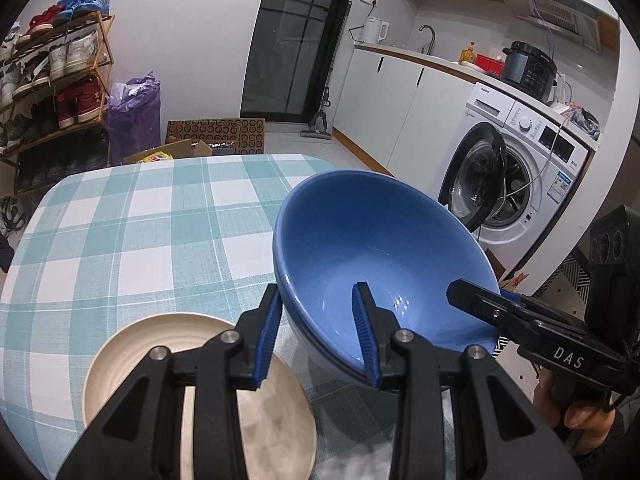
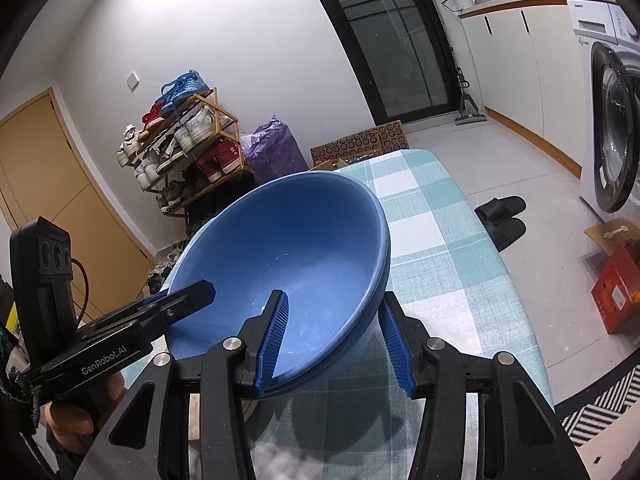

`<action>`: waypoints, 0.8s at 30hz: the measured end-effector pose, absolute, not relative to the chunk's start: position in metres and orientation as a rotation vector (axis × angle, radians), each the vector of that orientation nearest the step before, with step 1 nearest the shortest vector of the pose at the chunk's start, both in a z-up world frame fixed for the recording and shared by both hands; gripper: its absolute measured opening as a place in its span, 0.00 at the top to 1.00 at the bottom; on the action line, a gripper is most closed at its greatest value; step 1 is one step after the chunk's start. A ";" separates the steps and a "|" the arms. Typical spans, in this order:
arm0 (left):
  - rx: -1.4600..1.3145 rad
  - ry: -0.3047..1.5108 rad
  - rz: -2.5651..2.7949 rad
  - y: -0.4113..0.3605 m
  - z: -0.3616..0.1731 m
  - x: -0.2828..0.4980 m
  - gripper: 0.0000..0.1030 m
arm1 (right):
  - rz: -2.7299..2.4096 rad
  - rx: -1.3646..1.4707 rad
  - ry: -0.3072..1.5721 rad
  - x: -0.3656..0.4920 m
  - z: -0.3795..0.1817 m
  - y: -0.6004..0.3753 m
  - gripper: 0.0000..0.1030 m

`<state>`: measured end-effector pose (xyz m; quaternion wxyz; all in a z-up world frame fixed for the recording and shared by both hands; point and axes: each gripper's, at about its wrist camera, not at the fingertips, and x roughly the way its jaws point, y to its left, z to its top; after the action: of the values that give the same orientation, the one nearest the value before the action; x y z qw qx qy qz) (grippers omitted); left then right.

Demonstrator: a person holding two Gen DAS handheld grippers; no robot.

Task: Organize plates and bowls
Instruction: 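Lift the nested blue bowls with both grippers over the cream plate stack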

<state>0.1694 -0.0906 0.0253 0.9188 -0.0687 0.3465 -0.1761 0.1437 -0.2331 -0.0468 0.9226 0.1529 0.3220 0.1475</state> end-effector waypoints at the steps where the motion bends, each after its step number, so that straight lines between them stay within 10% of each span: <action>1: -0.141 0.708 -0.362 -0.090 0.027 0.167 0.66 | 0.303 0.314 0.659 0.142 -0.045 -0.233 0.53; 24: -0.147 0.642 -0.284 -0.052 0.052 0.126 0.66 | 0.347 0.267 0.623 0.114 -0.014 -0.189 0.53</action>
<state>0.1260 -0.0521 0.0516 0.9364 -0.0720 0.3141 -0.1392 0.1135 -0.1887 -0.0136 0.9283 0.1305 0.3041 0.1694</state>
